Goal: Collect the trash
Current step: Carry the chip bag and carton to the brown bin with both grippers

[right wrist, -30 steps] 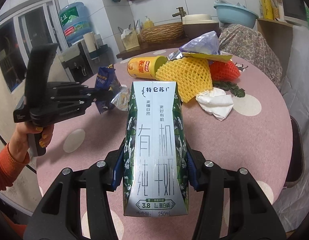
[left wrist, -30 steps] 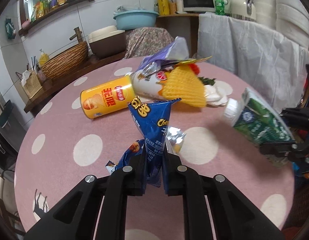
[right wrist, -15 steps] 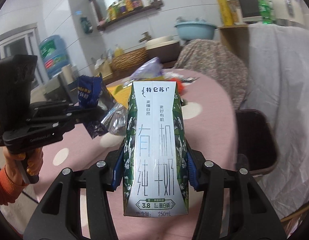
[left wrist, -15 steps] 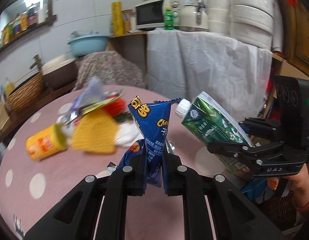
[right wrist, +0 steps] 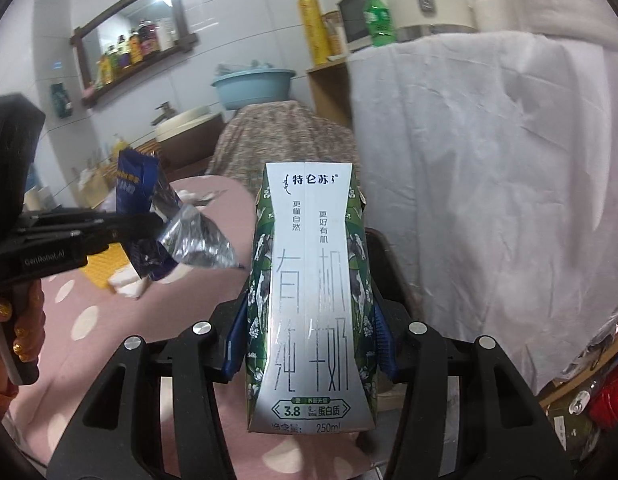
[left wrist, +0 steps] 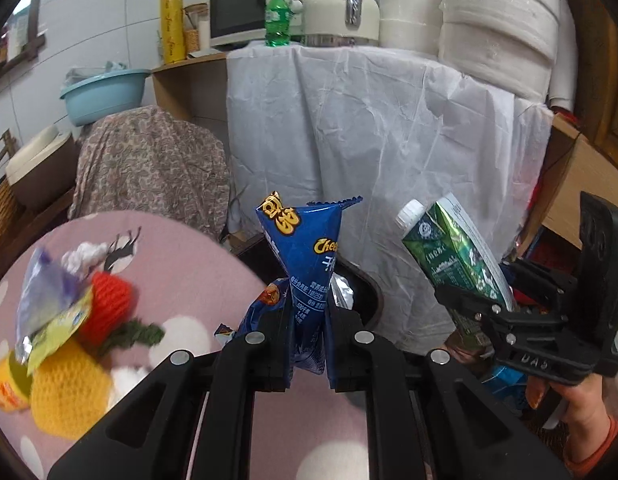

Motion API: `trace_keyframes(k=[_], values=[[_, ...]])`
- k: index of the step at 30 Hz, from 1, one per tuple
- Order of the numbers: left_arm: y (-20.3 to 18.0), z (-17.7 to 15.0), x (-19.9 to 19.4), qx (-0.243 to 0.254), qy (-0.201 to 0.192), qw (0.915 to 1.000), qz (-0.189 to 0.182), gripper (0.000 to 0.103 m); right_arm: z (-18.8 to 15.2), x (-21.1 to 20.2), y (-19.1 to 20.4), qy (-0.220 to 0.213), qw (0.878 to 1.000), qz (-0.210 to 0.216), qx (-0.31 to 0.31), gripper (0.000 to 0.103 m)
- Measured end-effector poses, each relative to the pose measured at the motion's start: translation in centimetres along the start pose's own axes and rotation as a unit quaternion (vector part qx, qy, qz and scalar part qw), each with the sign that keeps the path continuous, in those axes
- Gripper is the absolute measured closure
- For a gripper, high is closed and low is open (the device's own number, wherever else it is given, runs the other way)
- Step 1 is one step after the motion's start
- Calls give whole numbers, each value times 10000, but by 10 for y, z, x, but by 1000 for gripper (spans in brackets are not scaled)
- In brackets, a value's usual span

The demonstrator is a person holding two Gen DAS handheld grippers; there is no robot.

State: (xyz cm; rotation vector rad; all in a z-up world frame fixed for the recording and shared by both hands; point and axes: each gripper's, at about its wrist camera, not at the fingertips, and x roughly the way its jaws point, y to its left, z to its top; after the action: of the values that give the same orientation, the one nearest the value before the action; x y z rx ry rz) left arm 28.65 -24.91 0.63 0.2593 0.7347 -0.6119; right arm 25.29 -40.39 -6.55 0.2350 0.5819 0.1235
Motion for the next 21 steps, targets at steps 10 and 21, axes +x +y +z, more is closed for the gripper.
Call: trace_keyframes(k=[10, 21], values=[[-26, 41, 125, -303, 1176, 9926, 80, 91, -9, 63, -59, 499, 9972, -329, 458, 51], [-16, 26, 216, -635, 2082, 9752, 406, 90, -23, 101, -89, 853, 9924, -403, 790, 51]])
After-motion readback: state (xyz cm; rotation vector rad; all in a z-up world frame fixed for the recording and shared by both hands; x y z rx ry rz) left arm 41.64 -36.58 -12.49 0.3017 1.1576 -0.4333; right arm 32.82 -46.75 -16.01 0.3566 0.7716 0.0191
